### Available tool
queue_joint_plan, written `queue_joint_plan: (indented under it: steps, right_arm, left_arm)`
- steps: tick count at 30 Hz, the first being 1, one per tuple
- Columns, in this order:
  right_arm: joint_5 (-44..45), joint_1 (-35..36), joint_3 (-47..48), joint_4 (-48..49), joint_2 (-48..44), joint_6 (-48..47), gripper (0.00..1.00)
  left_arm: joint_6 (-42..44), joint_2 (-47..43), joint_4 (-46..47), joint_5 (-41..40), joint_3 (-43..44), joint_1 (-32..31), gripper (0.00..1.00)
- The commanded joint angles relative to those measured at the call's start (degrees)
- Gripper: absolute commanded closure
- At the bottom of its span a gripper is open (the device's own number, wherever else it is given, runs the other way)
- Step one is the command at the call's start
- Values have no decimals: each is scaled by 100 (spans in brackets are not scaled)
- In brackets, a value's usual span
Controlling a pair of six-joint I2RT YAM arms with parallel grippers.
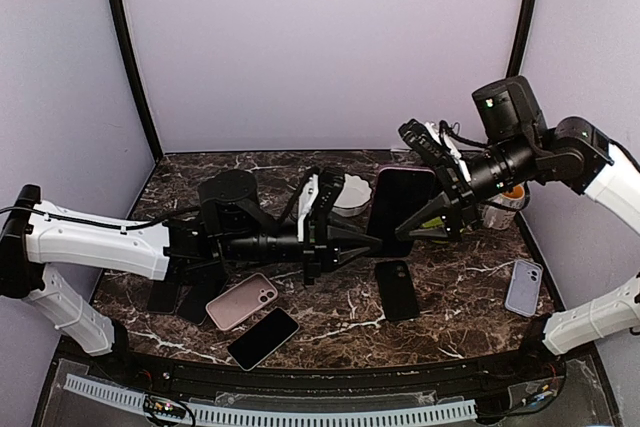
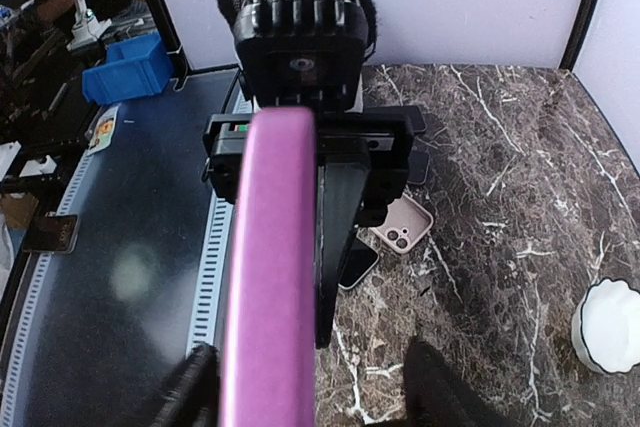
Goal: Put the phone into the phone case
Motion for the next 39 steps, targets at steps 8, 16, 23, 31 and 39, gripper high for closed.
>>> queue_joint_plan:
  steps: [8, 16, 23, 31, 39]
  right_arm:
    - [-121, 32, -2446, 5089, -1125, 2736, 1]
    - [2545, 501, -3451, 7381, -1026, 4184, 2]
    - [4576, 1170, -3357, 7451, -633, 3956, 2]
    - [5497, 1418, -2336, 6449, 219, 3501, 1]
    - [5843, 1413, -1939, 6016, 555, 3174, 1]
  left_arm:
    - [-166, -402, 2295, -2165, -1008, -124, 100]
    - [-175, -288, 2287, -3675, -958, -165, 100]
    - [-142, -184, 1746, -4155, -633, -175, 100]
    - [-79, -119, 1597, -4120, -487, -175, 100]
    - [-68, -65, 1547, -3963, -397, -175, 100]
